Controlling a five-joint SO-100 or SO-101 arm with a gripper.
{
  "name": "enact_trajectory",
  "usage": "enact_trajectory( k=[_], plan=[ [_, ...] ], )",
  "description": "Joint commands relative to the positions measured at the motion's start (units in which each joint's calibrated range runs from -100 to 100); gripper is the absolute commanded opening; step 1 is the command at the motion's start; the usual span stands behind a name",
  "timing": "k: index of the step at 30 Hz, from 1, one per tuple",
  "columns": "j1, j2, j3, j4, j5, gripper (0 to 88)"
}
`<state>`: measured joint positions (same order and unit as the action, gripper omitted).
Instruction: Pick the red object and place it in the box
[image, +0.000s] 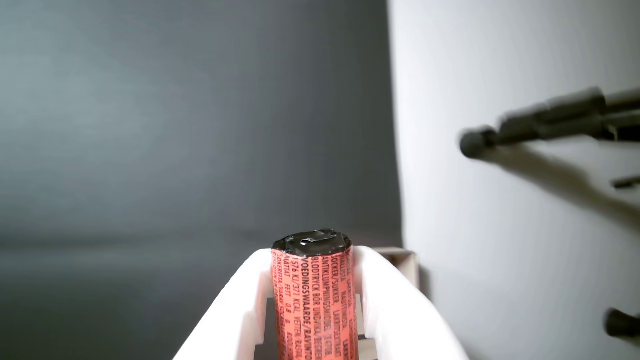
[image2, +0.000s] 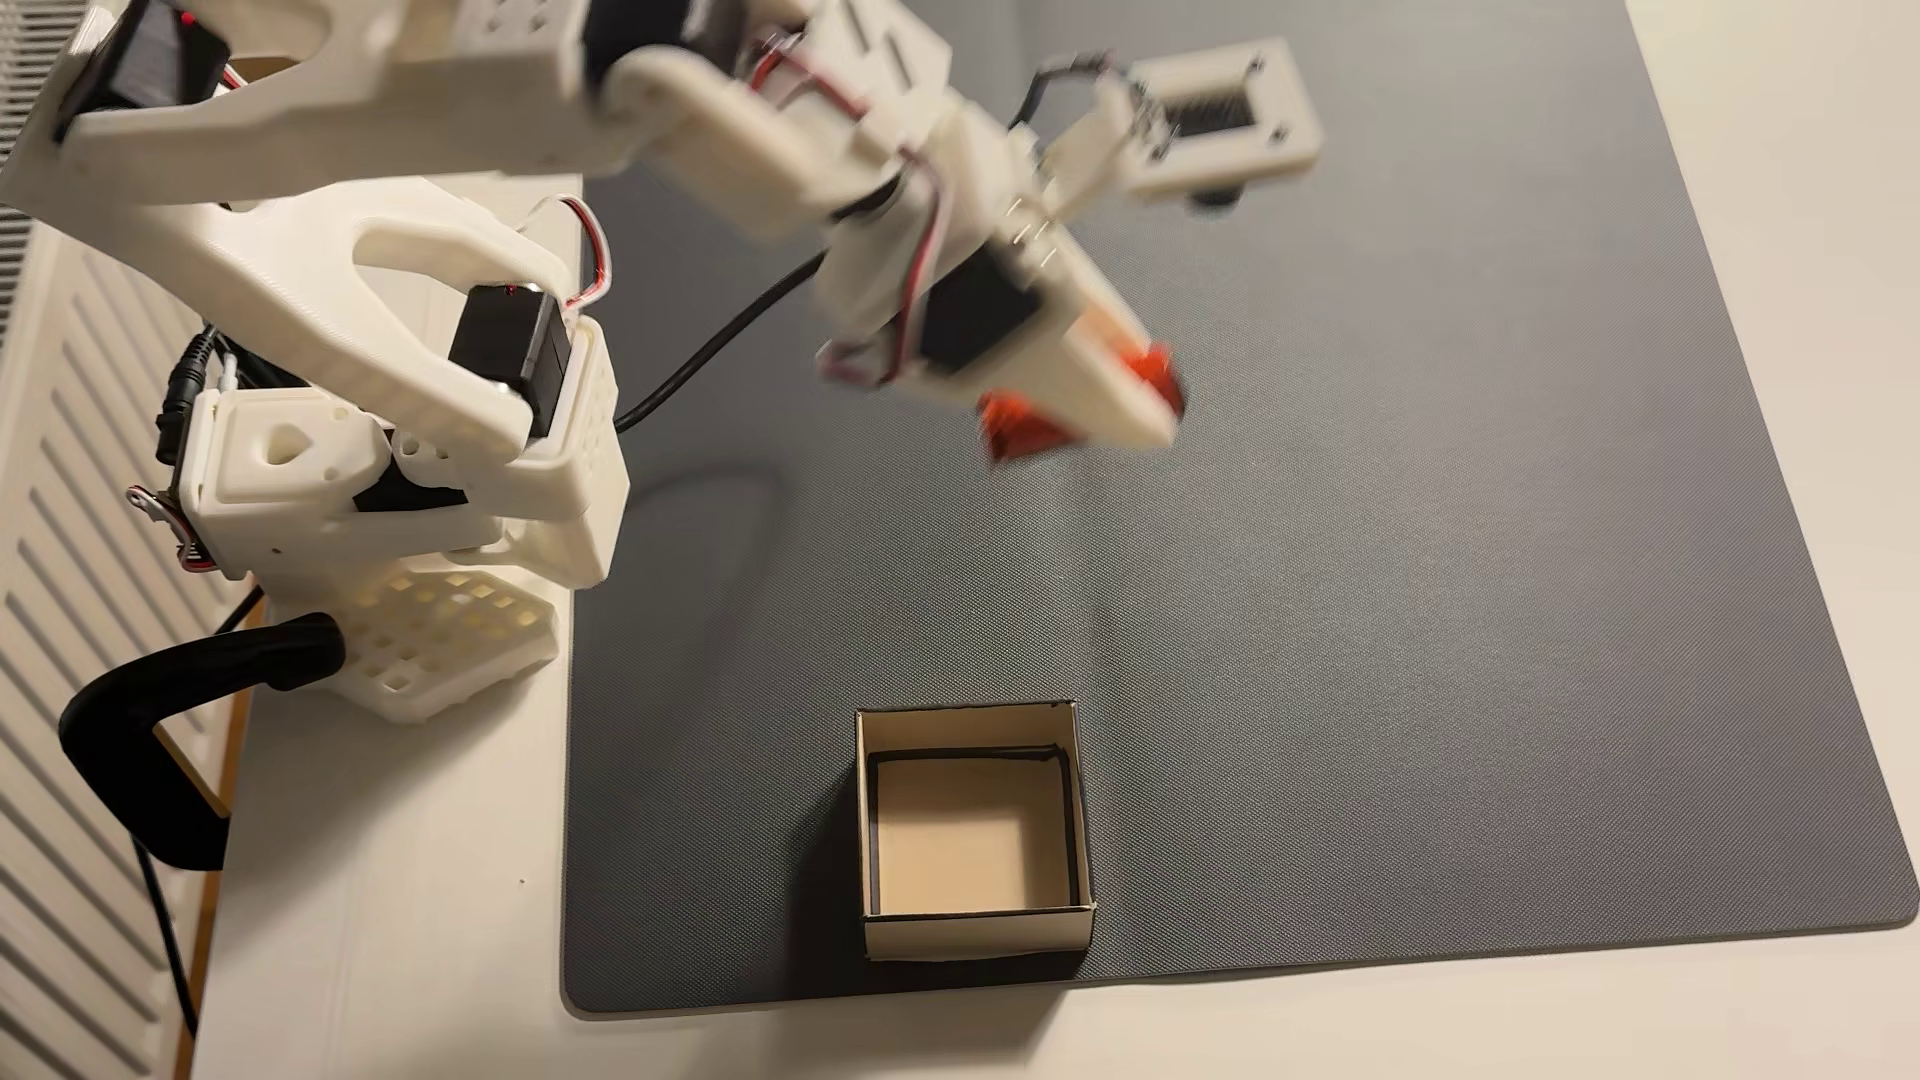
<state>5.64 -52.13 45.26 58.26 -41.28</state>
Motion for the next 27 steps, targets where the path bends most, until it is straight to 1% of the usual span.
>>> enact_trajectory(
  k=[1,6,10,19,27],
  plan=[
    [5.6,-12.5,11.1,-4.9,0.6,3.2],
    [9.7,-22.9,25.7,-14.0,0.3,3.2],
    [12.5,-26.3,33.2,-16.9,0.2,3.3],
    [15.1,-26.3,37.1,-21.2,0.4,3.3],
    [15.7,-26.7,39.0,-21.2,0.2,3.3]
  ],
)
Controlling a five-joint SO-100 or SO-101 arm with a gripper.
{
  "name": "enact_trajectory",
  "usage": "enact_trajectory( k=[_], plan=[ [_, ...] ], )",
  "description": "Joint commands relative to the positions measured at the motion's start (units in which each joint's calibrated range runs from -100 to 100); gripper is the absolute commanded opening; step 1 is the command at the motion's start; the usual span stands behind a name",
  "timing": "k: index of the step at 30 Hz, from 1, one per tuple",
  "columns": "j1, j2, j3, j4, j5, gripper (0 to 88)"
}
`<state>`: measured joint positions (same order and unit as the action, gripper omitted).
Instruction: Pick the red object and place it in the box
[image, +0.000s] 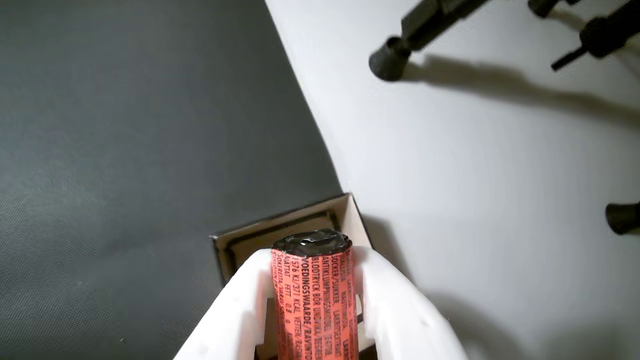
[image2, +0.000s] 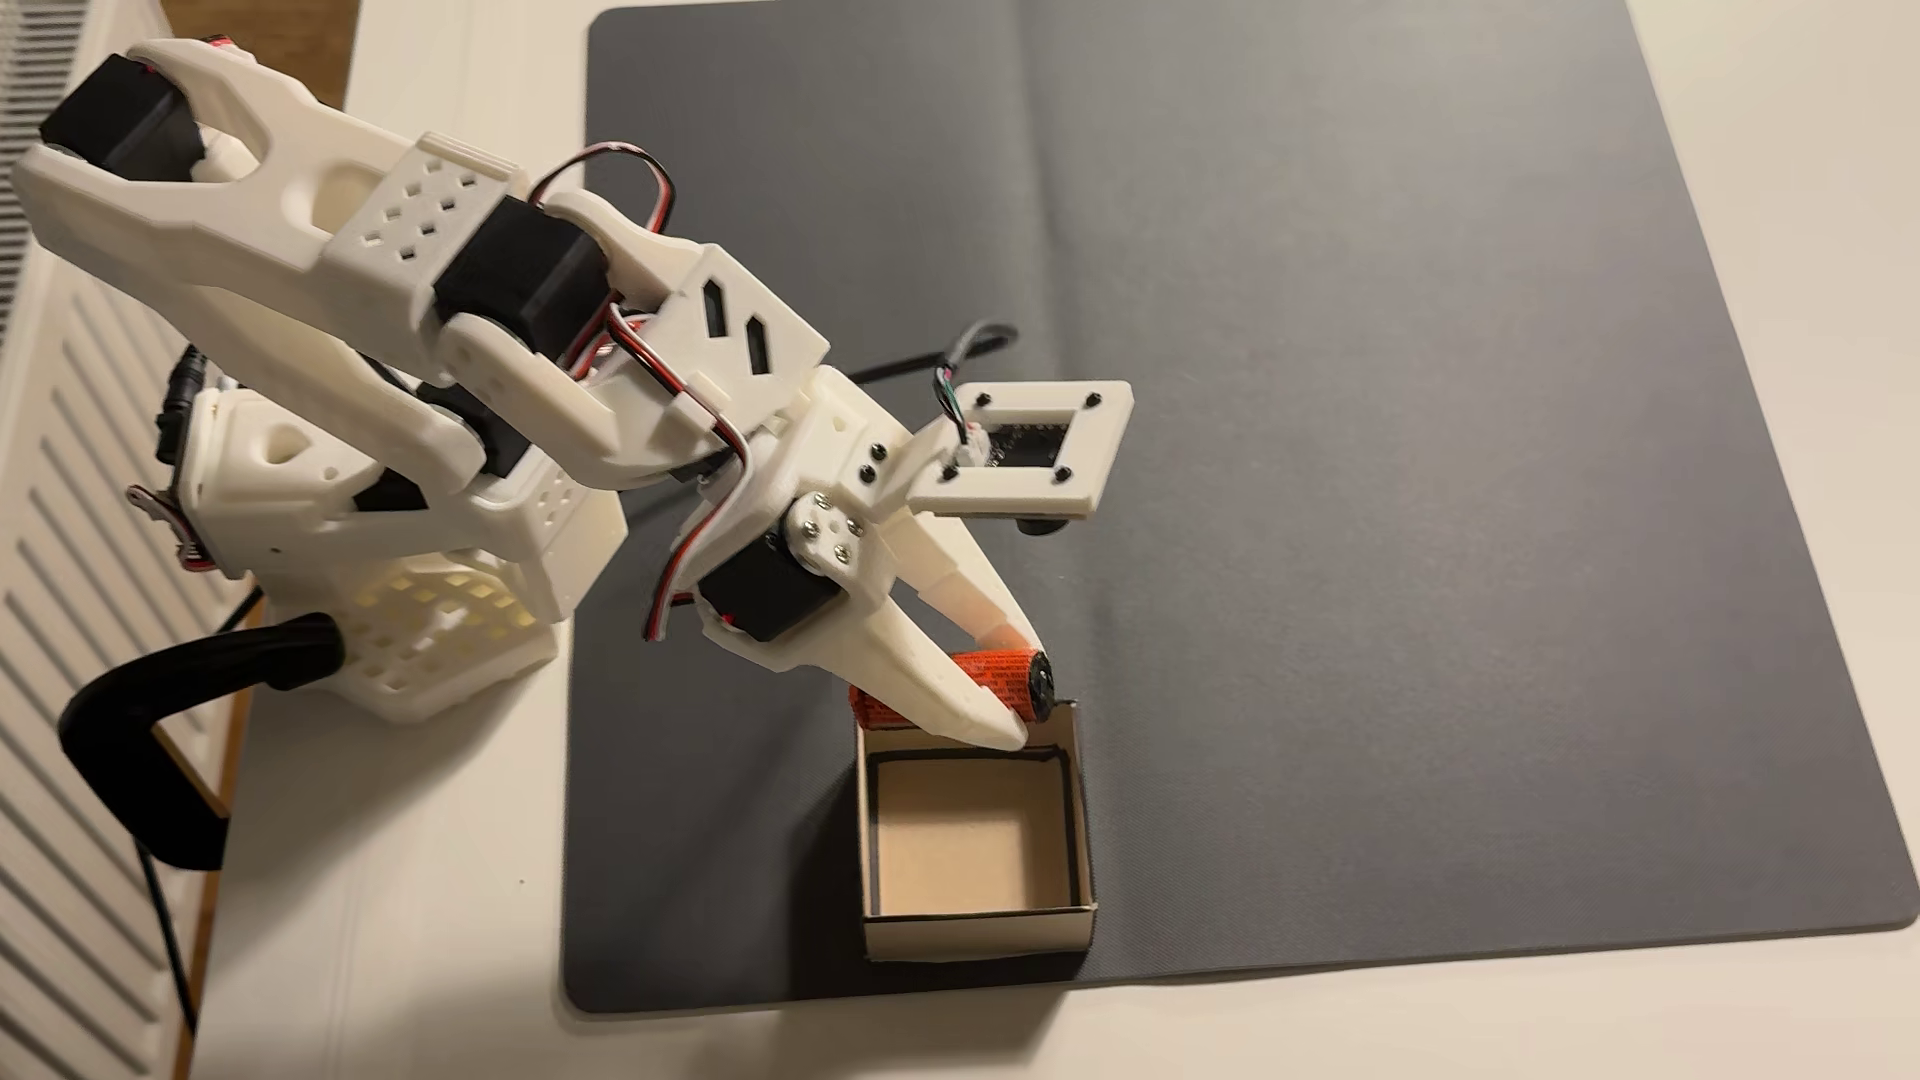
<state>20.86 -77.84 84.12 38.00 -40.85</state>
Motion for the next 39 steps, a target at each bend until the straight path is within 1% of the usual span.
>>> enact_trajectory(
  k=[1,9,14,21,26,31,34,39],
  plan=[
    [0.6,-1.1,0.3,-0.9,-0.2,3.3],
    [0.7,-0.6,0.4,-4.3,-0.2,3.3],
    [0.7,-0.6,1.0,-4.4,-0.1,3.4],
    [0.5,-1.1,3.0,-4.5,-0.2,12.5],
    [0.5,-1.2,3.0,-4.8,-0.2,13.3],
    [0.6,-1.2,2.8,-4.8,-0.4,16.3],
    [0.0,-1.2,2.4,-4.3,-1.9,18.8],
    [-2.2,-1.3,0.9,-4.1,-5.6,18.3]
  ],
)
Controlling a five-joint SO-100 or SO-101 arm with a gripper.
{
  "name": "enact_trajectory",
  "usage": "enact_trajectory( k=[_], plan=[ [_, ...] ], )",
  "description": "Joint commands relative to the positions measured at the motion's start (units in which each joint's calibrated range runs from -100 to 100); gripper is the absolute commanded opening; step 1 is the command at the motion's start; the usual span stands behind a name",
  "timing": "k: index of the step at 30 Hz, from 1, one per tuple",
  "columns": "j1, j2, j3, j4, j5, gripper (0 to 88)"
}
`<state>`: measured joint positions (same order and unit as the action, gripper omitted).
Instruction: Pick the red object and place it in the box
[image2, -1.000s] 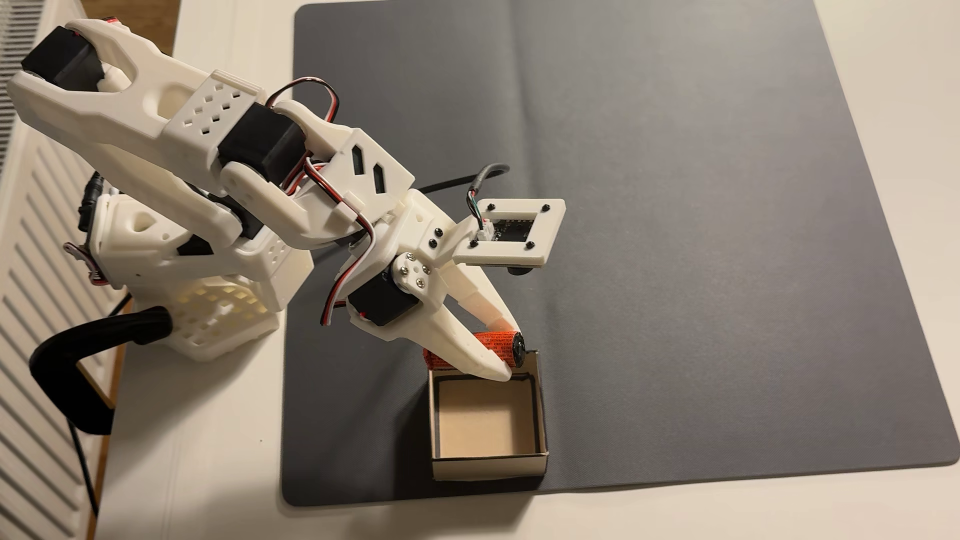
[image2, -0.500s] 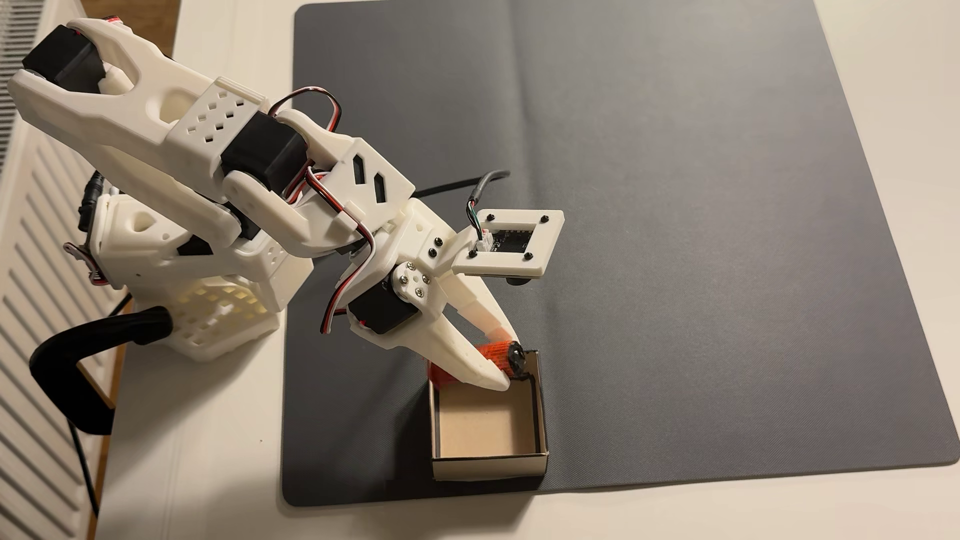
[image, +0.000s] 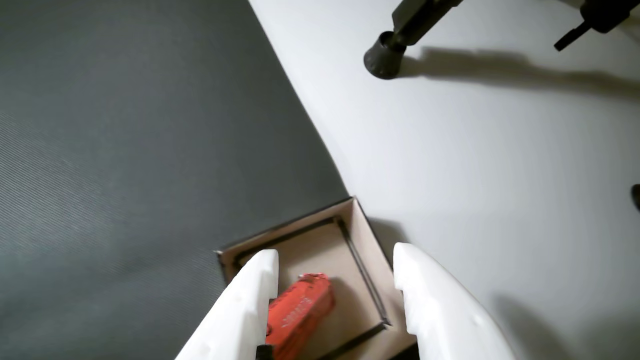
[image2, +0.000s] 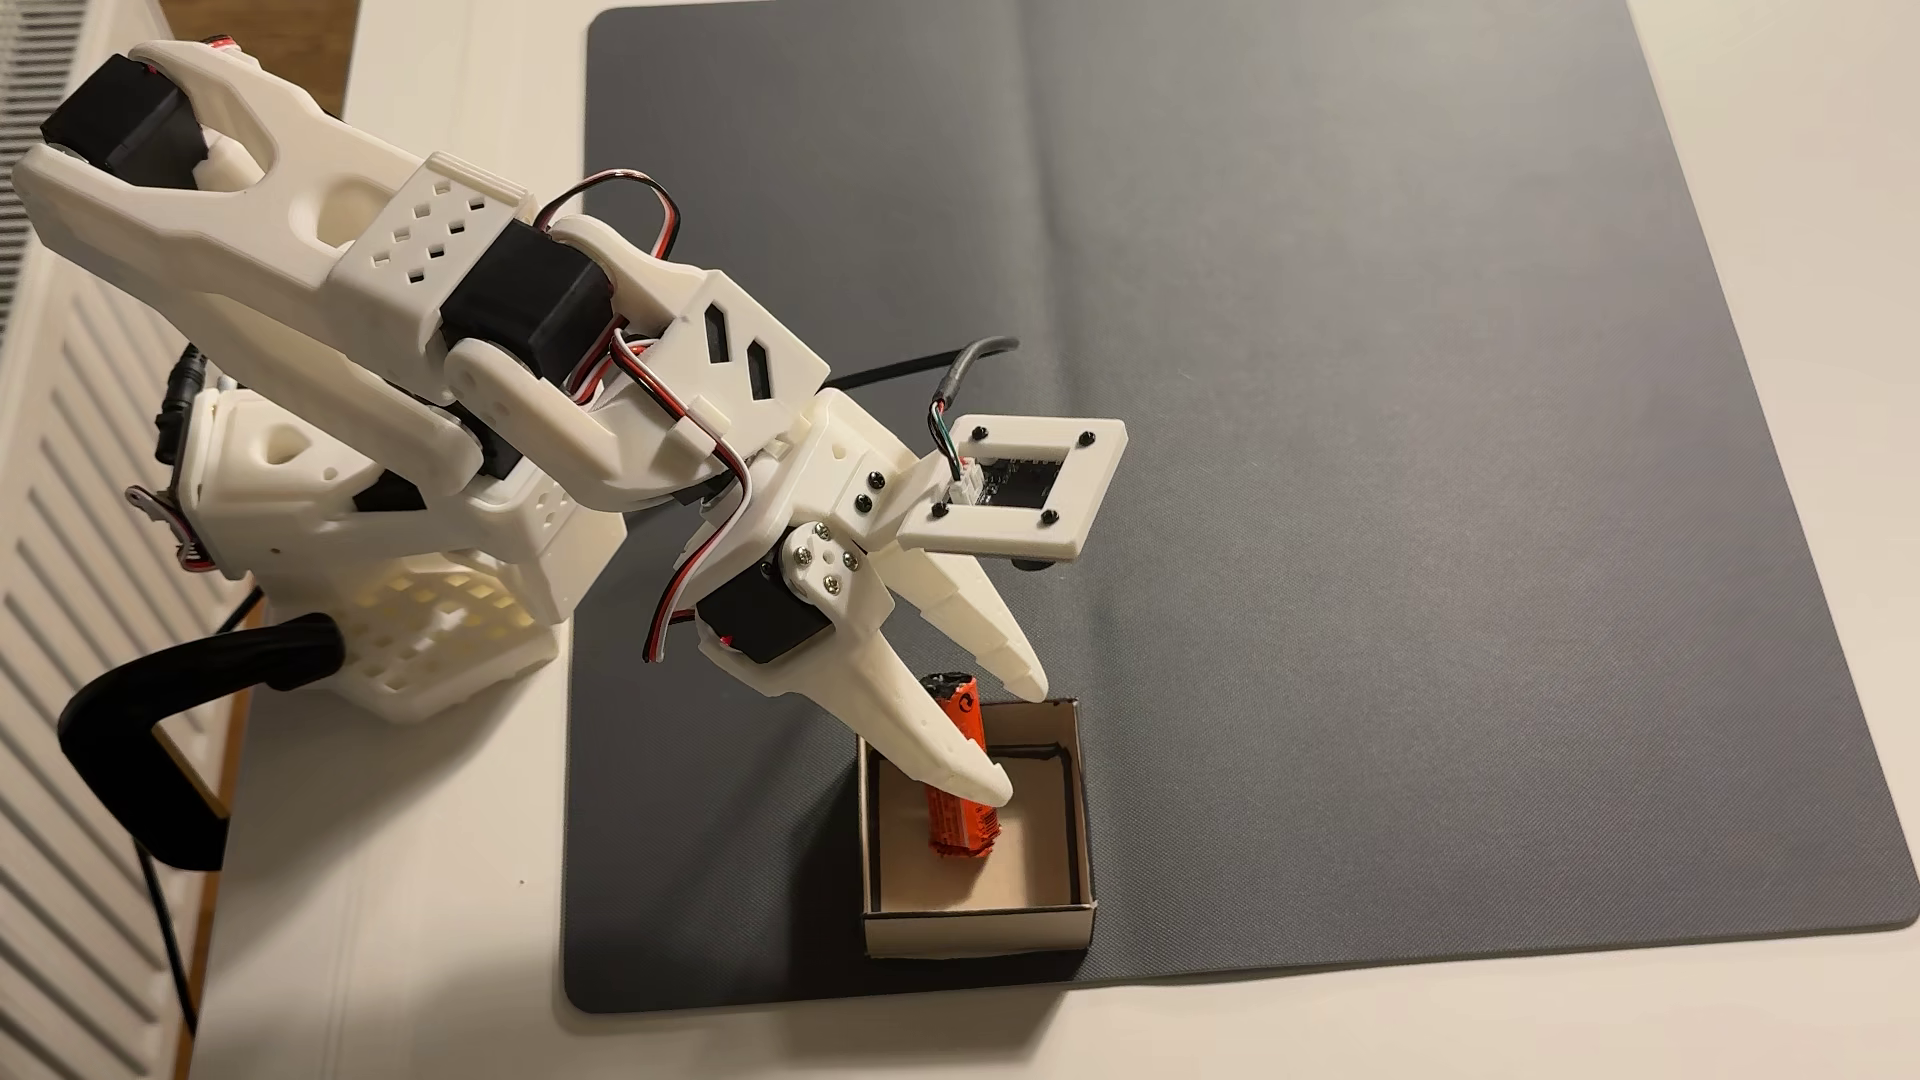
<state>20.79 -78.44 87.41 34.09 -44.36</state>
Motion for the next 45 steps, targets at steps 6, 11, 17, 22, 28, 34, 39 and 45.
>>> enact_trajectory(
  k=[6,11,17,22,28,34,39,45],
  plan=[
    [-7.7,-0.7,-8.3,3.1,-5.2,6.4],
    [-14.3,-0.8,-13.3,11.5,-6.0,0.7],
    [-23.3,-8.9,-11.1,18.9,-6.0,0.7],
    [-26.6,-21.3,-0.4,23.5,-6.0,0.7],
    [-25.8,-20.3,6.8,23.8,-6.0,0.8],
    [-23.2,-20.9,12.5,24.5,-6.0,0.8],
    [-23.0,-20.9,12.5,26.7,-6.0,0.8],
    [-22.8,-20.9,12.5,36.5,-5.9,0.8]
  ],
)
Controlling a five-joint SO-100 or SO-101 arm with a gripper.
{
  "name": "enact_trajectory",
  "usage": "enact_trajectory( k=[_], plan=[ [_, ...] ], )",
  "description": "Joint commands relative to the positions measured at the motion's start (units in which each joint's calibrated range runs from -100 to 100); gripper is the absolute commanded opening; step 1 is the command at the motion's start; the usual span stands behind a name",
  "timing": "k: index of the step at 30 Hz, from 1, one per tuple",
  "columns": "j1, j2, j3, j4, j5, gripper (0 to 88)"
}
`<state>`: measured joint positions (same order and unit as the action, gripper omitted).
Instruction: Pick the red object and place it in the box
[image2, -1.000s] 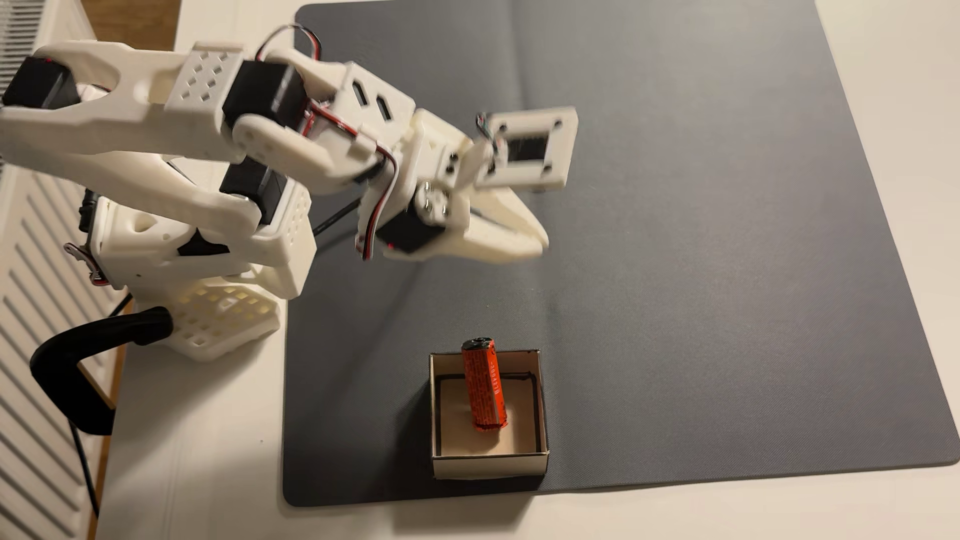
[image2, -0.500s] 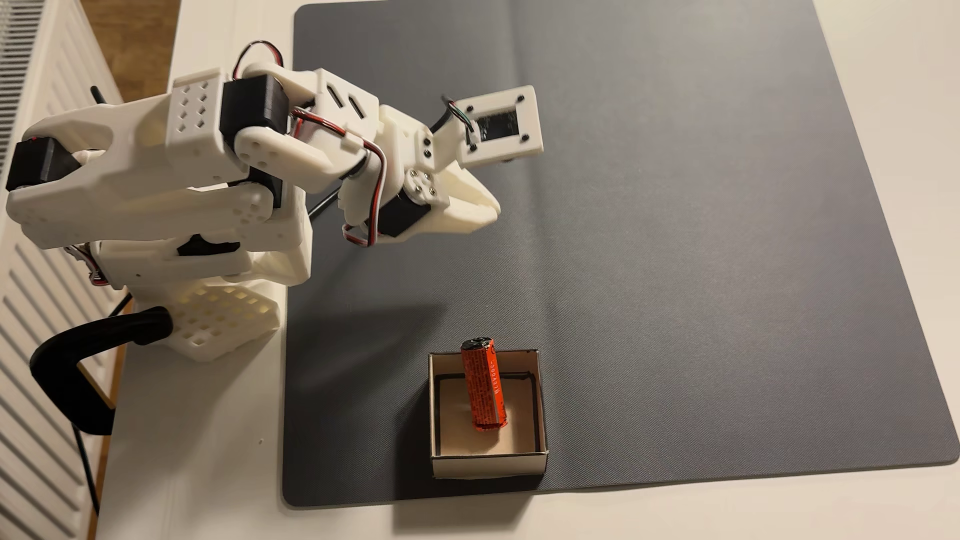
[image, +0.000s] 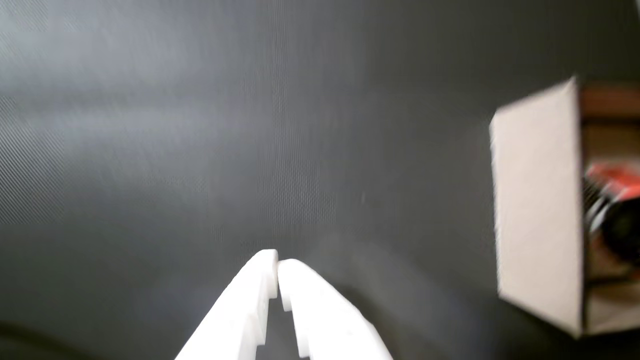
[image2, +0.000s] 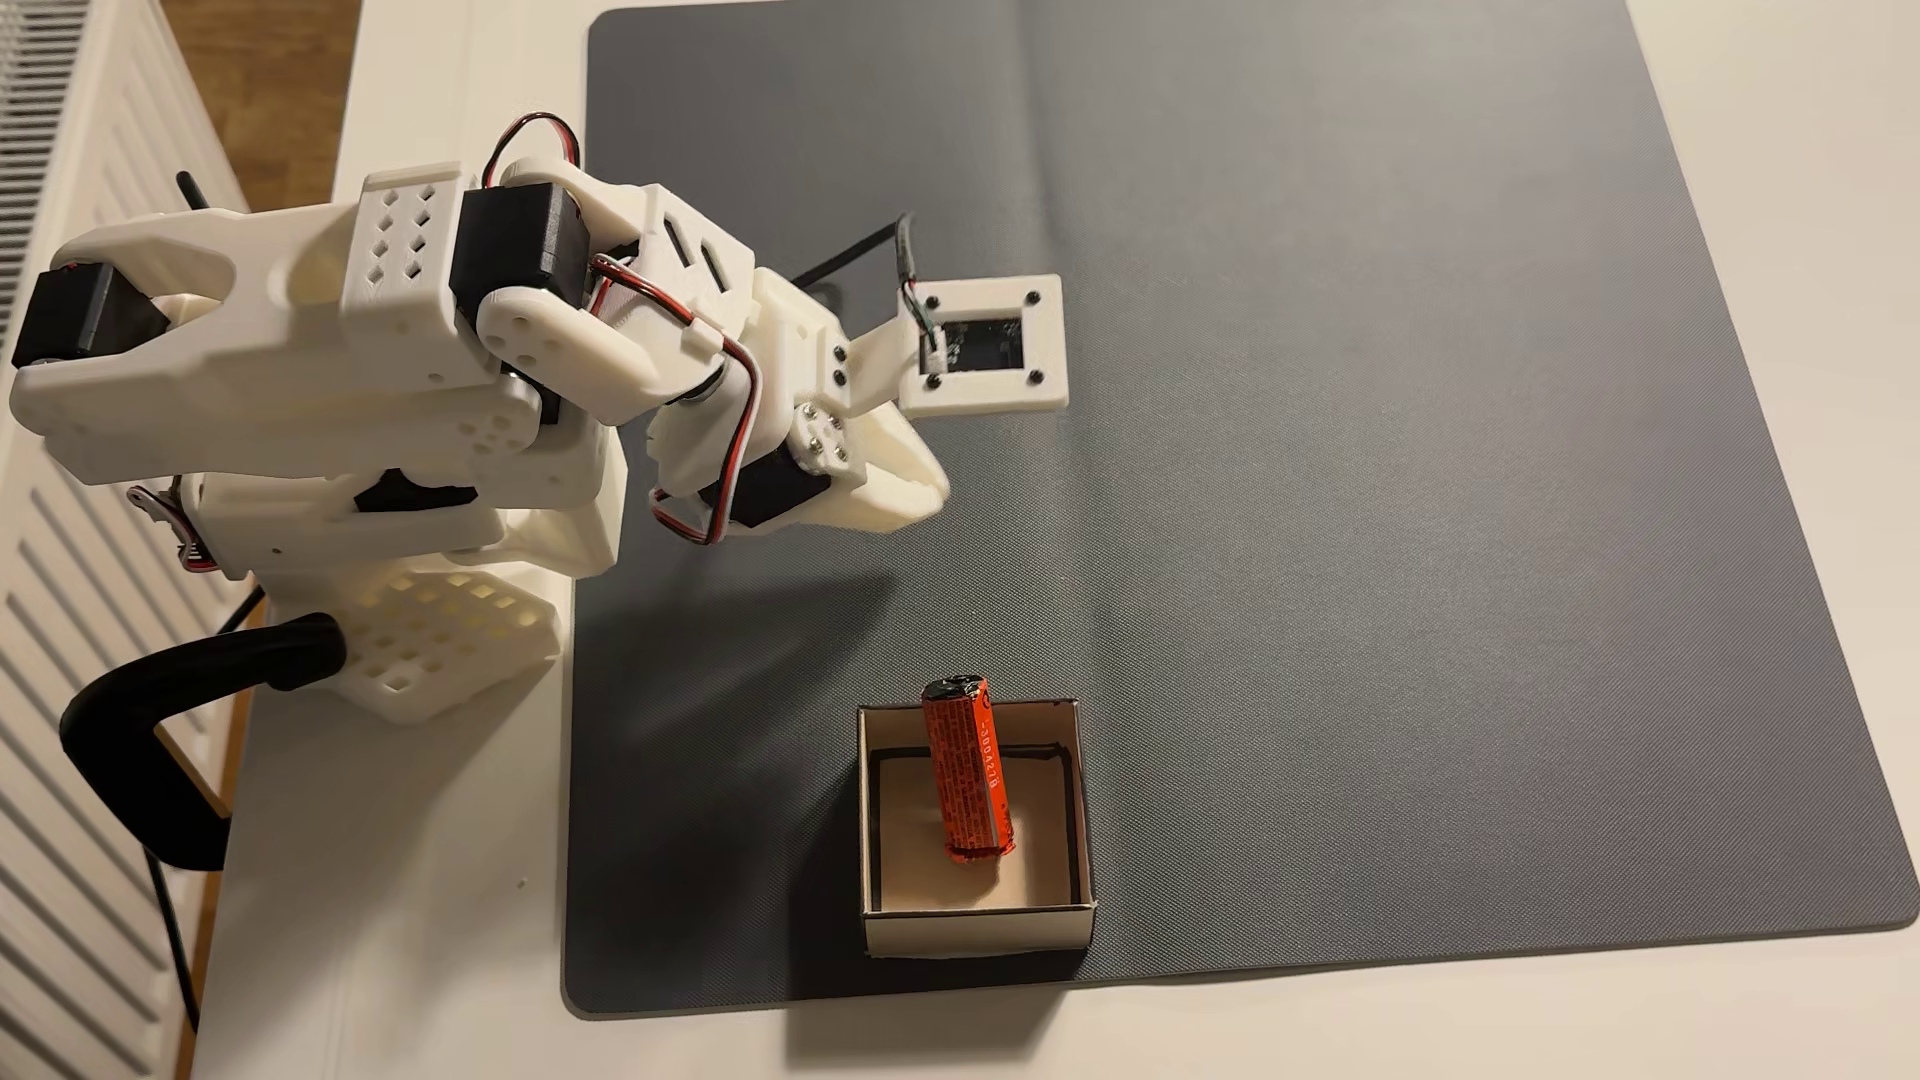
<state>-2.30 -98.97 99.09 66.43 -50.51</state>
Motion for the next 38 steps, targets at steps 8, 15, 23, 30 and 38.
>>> enact_trajectory(
  k=[8,15,23,30,38],
  plan=[
    [-0.1,-0.4,0.8,9.5,0.5,0.7],
    [-0.1,-0.4,0.8,9.5,0.6,0.7],
    [-0.1,-0.4,0.8,9.5,0.6,0.7],
    [-0.1,-0.4,0.8,9.5,0.6,0.7],
    [-0.1,-0.4,0.8,9.5,0.6,0.7]
  ],
)
